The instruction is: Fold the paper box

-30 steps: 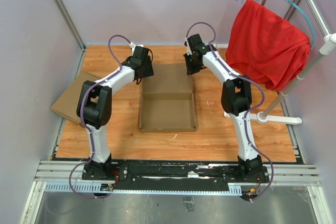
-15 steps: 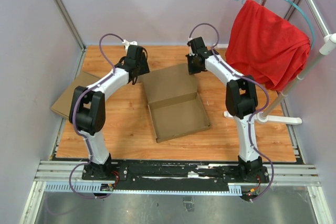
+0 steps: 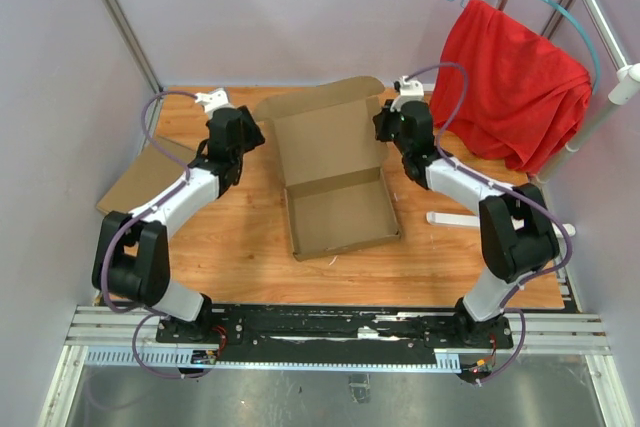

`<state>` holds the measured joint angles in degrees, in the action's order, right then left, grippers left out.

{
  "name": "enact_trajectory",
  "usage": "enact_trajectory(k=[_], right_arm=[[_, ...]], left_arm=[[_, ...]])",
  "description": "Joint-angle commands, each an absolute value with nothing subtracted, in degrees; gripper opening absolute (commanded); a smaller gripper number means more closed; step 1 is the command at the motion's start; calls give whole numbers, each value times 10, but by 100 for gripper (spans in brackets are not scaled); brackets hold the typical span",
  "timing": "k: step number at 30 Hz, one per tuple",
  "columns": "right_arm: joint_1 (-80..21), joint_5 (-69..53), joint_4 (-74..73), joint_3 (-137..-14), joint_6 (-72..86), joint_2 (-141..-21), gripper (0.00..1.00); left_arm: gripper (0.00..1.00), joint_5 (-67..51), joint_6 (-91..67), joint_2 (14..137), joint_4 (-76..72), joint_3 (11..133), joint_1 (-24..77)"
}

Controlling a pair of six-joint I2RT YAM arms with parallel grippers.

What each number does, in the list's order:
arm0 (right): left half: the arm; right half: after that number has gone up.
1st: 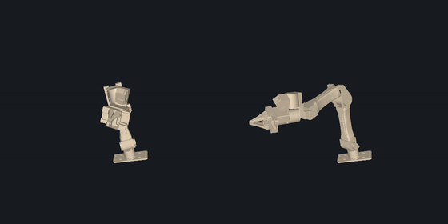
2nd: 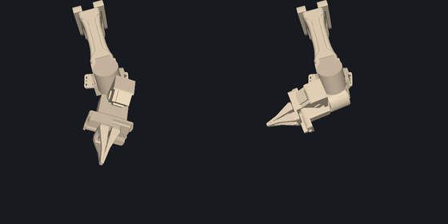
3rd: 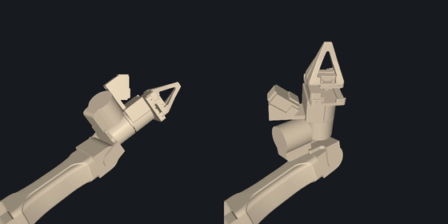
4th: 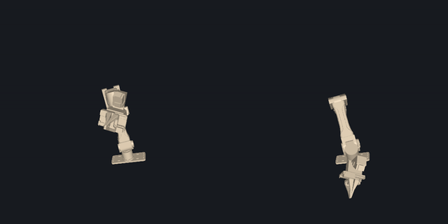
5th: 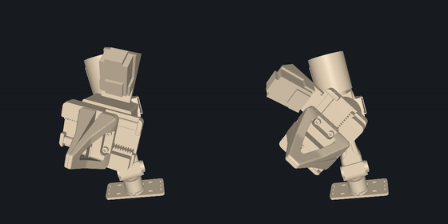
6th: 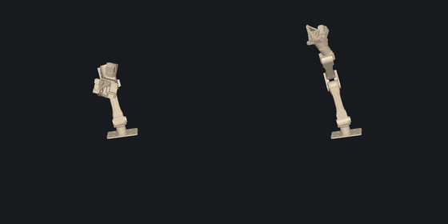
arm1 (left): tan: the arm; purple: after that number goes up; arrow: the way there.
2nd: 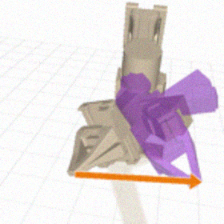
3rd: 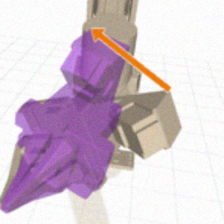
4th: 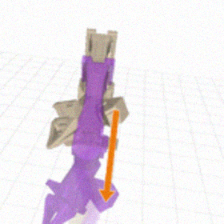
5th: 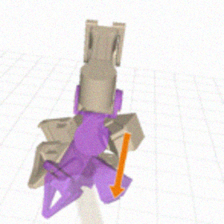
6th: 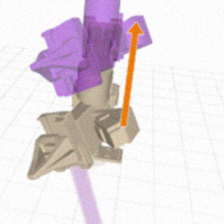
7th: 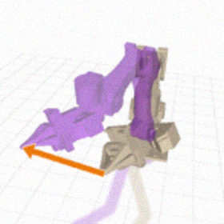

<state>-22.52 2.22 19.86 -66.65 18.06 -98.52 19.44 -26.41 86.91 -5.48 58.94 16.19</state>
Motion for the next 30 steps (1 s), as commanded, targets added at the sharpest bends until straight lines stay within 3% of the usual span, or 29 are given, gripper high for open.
enact_trajectory(k=[1,11,18,22,30], right_arm=[[-219,39,488,-550,174,-945,1],[-218,-13,727,-420,158,-934,1],[-218,-63,895,-347,136,-950,1],[-218,-102,897,-325,117,-941,1],[-218,-174,895,-312,90,-918,1]], left_arm=[[60,208,-292,800,-189,503,146],[62,136,-238,685,-399,366,135],[61,-60,-219,726,-425,414,110],[64,-178,-181,752,-402,471,108],[67,-302,-112,767,-316,544,105]])
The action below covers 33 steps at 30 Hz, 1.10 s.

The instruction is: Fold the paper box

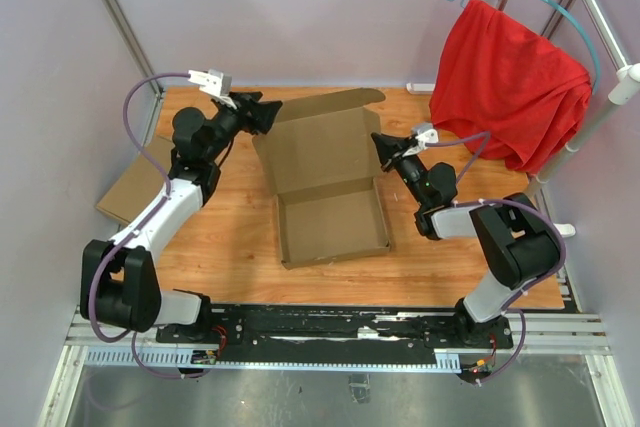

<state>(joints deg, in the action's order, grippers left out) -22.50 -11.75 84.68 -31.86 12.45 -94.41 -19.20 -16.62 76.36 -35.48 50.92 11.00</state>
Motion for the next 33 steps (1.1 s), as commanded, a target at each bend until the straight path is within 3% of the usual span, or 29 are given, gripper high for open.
enact_trajectory(k=[1,9,21,23,28,33], right_arm=[[-218,-182,895,-312,86,-915,1],[-218,-204,878,-305,73,-903,1],[-218,-207,860,-311,78,-901,1],[-218,-204,853,-311,78,-899,1],[-218,-200,817,-315,78,-886,1],[-218,-180,737,-325,78,-855,5]], left_arm=[[67,-325,-100,773,-293,559,105],[66,-474,23,866,-63,736,105],[64,-437,102,934,50,787,119],[60,-424,113,945,65,795,129],[34,-408,123,960,83,811,145],[21,-384,122,947,84,818,151]])
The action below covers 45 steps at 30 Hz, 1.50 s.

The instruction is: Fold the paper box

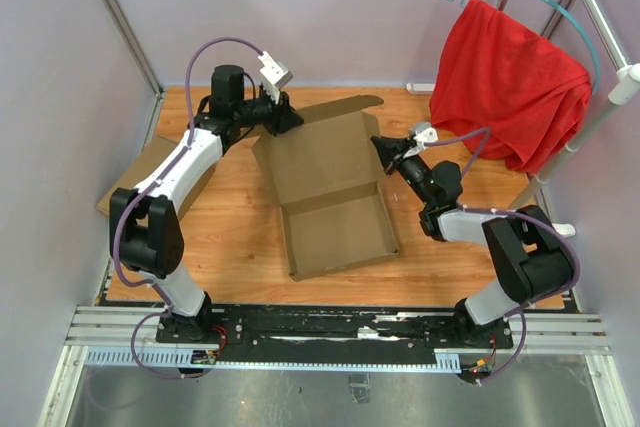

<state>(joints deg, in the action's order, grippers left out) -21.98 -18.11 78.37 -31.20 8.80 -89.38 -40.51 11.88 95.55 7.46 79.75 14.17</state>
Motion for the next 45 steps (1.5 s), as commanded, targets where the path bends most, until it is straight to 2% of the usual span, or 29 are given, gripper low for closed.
enact_trajectory(k=[1,3,6,7,10,13,20,23,26,34,38,45], right_arm=[[-218,-179,712,-329,79,-847,8],[-218,-170,638,-341,90,-825,24],[-218,-153,481,-381,117,-788,59],[-218,-151,413,-404,119,-776,67],[-218,-151,215,-489,99,-756,73],[-218,-134,143,-525,98,-736,75],[-212,37,78,-539,141,-678,72],[-206,107,22,-557,160,-687,67],[-194,138,-33,-575,178,-712,57],[-170,124,-75,-565,201,-744,30],[-151,76,-62,-563,202,-778,24],[-139,-87,17,-589,192,-871,16]], left_arm=[[18,-376,122,941,85,820,153],[14,-364,127,931,89,826,159],[1,-345,146,916,107,839,171],[0,-338,153,911,112,845,176],[0,-318,183,900,134,869,193],[0,-312,228,899,175,905,216],[0,-308,355,940,317,1015,254],[0,-311,401,951,358,1042,262],[0,-321,443,962,391,1055,267],[0,-293,477,999,442,1073,275],[0,-302,467,990,414,1051,276],[0,-308,434,936,319,951,276]])
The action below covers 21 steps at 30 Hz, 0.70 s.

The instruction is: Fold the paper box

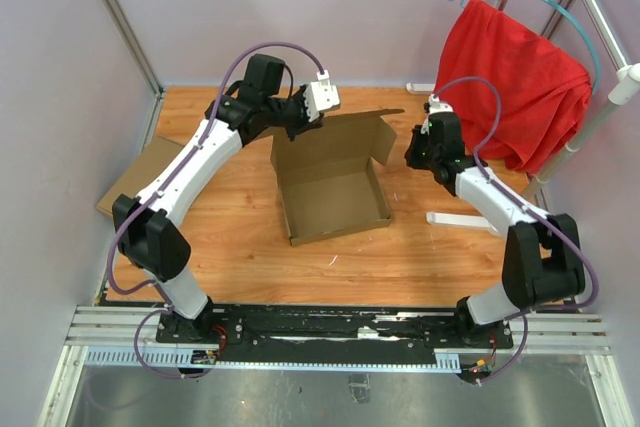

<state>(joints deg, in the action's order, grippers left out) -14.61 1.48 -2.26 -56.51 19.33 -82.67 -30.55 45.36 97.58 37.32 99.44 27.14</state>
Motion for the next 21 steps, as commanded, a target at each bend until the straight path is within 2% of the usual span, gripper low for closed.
enact_trajectory(k=[1,7,21], right_arm=[[-139,-103,22,-598,191,-886,16],[-142,-197,24,-635,191,-930,15],[-150,-288,73,-608,216,-927,17]], left_arm=[[0,-307,430,929,307,937,275],[0,-307,405,902,250,886,276],[0,-331,318,862,108,790,277]])
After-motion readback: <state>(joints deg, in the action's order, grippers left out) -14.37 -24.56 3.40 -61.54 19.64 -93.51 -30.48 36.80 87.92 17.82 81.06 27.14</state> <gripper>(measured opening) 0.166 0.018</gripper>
